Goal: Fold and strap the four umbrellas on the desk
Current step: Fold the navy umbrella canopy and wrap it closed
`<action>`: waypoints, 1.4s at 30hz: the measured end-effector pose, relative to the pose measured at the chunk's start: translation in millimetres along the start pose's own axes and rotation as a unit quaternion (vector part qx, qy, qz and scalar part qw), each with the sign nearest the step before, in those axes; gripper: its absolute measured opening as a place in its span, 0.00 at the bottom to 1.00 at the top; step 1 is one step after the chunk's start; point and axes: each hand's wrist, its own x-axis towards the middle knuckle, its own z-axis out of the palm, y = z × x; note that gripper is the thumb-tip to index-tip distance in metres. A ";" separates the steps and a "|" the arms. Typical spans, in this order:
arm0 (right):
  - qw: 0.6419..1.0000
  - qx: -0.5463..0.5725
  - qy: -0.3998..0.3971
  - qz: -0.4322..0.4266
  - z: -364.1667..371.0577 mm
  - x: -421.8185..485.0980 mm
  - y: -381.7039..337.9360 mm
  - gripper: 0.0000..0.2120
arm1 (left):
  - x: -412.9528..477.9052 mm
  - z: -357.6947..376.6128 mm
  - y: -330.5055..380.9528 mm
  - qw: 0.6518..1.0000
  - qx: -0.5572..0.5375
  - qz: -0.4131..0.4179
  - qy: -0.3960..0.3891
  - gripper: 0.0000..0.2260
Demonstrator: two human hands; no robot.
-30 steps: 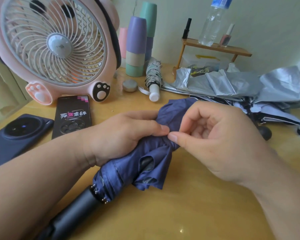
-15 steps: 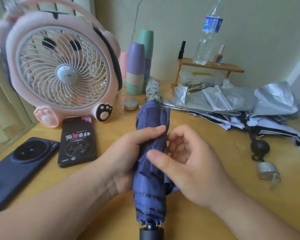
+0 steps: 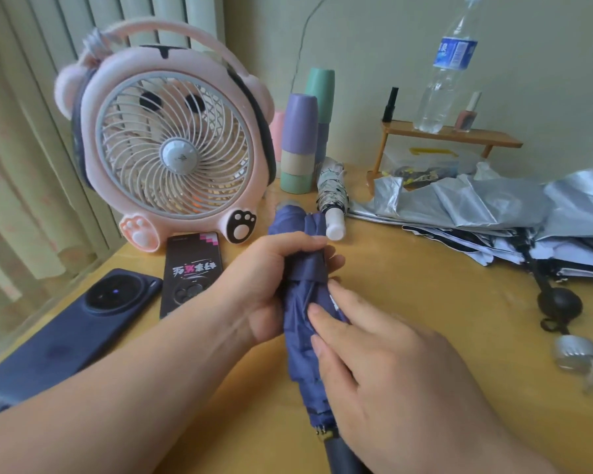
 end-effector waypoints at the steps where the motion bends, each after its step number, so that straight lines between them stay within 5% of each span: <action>1: 1.000 -0.008 0.011 -0.020 0.7 -0.2 1.3 0.14 | 1.8 -1.8 0.7 1.000 -0.006 0.006 -0.012 0.03; 6: 0.988 0.102 0.028 -0.110 1.3 1.6 14.3 0.08 | 4.2 -9.5 6.9 0.991 -0.082 0.039 -0.096 0.06; 12: 0.972 0.220 -0.002 -0.078 -6.5 3.9 28.0 0.09 | 5.1 -4.6 8.5 0.997 -0.020 0.075 -0.025 0.08; 18: 0.975 0.215 0.058 0.011 4.9 5.5 12.7 0.18 | 7.4 -3.6 2.3 0.984 0.039 0.170 0.040 0.12; 25: 0.974 0.211 0.085 0.017 0.7 6.0 25.3 0.03 | 1.7 -18.9 11.8 0.972 -0.084 0.062 -0.213 0.12; 34: 0.978 0.188 0.075 -0.053 -6.7 6.8 36.5 0.03 | 0.0 -2.1 8.0 0.996 -0.012 0.078 -0.042 0.07; 35: 0.972 0.222 0.067 -0.024 -9.6 5.9 36.8 0.02 | 1.2 -2.1 7.1 0.996 -0.008 0.084 -0.021 0.08; 37: 0.959 0.271 0.021 0.077 -16.1 7.8 32.0 0.15 | 3.3 -1.6 5.2 0.994 0.001 0.111 0.021 0.09; 40: 0.917 0.247 -0.218 0.223 -19.6 11.1 19.6 0.44 | 4.4 -0.1 3.5 0.983 0.011 0.162 0.087 0.10; 42: 0.889 0.261 -0.280 0.253 -17.2 9.6 8.3 0.42 | 1.4 -0.2 4.7 0.977 -0.003 0.186 0.108 0.11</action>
